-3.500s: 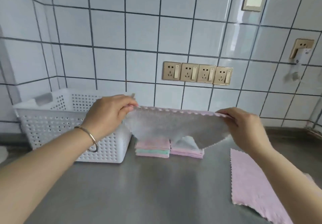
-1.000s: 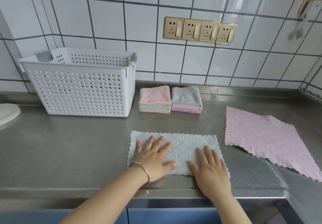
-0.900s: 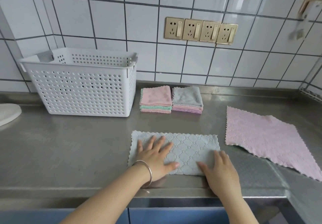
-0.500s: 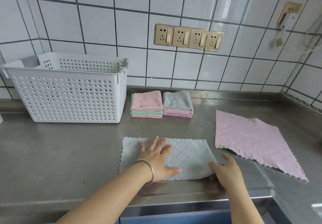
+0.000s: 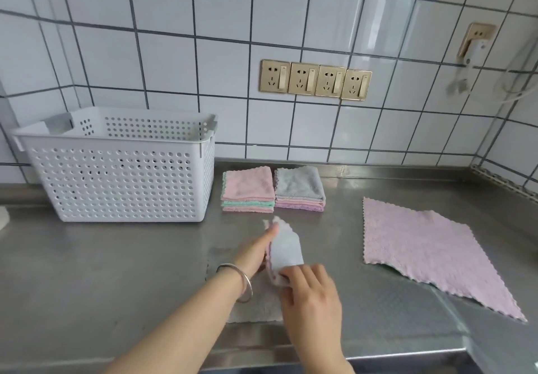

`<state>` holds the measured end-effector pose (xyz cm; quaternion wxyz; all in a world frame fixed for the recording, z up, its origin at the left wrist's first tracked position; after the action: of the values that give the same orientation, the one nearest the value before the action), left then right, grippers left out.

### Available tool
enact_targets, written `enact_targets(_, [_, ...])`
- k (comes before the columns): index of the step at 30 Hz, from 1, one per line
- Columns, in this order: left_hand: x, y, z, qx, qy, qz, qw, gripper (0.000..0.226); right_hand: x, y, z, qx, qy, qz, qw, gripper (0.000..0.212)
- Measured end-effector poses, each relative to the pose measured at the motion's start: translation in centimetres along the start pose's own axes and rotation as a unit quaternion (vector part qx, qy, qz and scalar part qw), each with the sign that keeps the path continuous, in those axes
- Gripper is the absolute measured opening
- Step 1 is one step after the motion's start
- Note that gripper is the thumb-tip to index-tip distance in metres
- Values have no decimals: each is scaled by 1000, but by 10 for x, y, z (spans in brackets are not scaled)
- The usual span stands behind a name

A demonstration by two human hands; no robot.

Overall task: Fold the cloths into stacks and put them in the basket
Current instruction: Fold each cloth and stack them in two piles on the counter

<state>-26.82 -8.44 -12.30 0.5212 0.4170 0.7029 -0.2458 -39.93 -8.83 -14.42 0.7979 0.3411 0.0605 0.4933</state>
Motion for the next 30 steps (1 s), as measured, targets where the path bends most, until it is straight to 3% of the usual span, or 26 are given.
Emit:
enact_targets(2, [0,11,-5,-69,10,-28,997,43,16,-11,1,3,59,31,998,16])
enact_targets(6, [15,35,-9,-127,2,45,991,23,28,-24,-8,26,109,88,990,28])
enact_targets(10, [25,51,-4,-132,21,44,990,24,13,-37,-17,73,60,75,993,51])
enact_targets(12, [27,54,-6,-145,13,41,989,9,4,-45,-22,104,26,59,993,56])
enact_targets(13, [31,55,-3,-162,6,39,986,13,1,-48,-24,123,10,55,991,60])
enact_targets(15, [37,56,-4,-206,2,29,978,46,-1,-52,-27,156,-12,53,986,68])
enact_targets(17, [37,56,-5,-236,-14,26,971,37,-1,-51,-28,165,-15,52,985,64])
enact_targets(21, [35,55,-4,-219,-5,38,975,6,0,-52,-30,162,-15,58,985,68])
enact_targets(25, [38,56,5,-214,23,43,976,22,1,-51,-31,150,-17,71,986,75])
enact_targets(30, [34,61,7,-190,59,16,980,29,0,-49,-31,128,-3,80,988,66])
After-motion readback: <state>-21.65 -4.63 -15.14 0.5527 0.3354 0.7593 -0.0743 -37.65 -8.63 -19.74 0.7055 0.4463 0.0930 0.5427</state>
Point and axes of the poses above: each hand's wrist, its own z-axis towards the middle knuckle, its own y-axis out of the back of the hand, x = y × z, the point moved 1 cm from there along z, towards the middle knuckle, and after that the axes turned 3 degrees about y, right-handed, at the moved point
